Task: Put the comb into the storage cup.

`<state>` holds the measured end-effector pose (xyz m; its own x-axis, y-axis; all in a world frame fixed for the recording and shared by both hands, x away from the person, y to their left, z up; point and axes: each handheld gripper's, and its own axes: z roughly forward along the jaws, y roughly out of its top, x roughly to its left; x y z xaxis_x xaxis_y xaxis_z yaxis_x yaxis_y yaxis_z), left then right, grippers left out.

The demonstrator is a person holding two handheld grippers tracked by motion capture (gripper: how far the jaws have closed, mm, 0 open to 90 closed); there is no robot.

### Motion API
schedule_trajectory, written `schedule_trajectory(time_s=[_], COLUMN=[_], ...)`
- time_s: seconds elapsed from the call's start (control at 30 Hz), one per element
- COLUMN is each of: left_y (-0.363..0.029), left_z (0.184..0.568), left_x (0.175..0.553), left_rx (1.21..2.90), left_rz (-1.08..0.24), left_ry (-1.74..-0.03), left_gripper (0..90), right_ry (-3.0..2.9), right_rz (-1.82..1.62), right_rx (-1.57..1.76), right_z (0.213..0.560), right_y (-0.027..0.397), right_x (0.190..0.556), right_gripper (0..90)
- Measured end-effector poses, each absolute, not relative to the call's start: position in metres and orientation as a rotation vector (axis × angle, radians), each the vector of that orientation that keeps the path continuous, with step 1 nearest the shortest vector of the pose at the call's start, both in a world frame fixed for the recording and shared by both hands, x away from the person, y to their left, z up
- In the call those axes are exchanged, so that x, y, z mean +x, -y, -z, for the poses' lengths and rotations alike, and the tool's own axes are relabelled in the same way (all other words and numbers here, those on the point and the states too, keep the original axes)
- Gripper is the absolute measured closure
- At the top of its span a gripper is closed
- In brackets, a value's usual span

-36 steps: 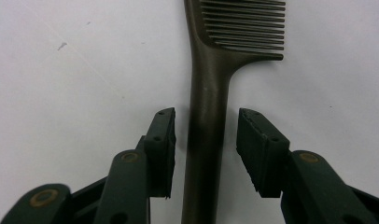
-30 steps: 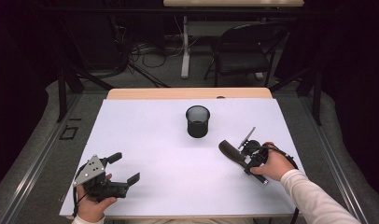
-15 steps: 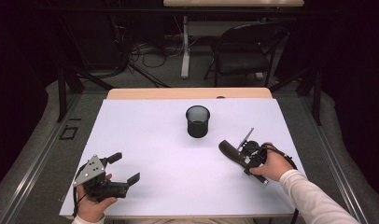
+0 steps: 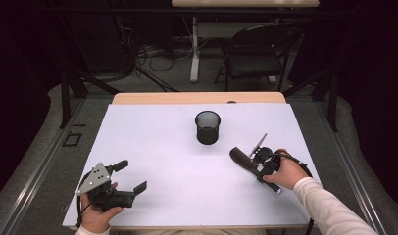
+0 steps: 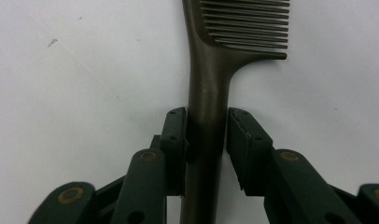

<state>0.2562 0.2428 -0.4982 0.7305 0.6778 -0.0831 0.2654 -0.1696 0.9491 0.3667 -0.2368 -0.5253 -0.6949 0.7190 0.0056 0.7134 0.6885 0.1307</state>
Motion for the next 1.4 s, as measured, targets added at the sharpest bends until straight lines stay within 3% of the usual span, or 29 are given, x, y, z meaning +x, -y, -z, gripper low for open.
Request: schedule_trajectory(time_s=[1.4], left_y=[-0.2421], left_z=[0.4992], left_x=[0.2568], left_rx=[1.756], left_rz=[-0.433], left_ry=[-0.752], left_gripper=[1.2], right_ry=[-2.829], right_rz=[-0.148], right_rx=[1.292], right_z=[0.5233], right_y=[0.2360], right_x=[0.3680], right_gripper=[72.8])
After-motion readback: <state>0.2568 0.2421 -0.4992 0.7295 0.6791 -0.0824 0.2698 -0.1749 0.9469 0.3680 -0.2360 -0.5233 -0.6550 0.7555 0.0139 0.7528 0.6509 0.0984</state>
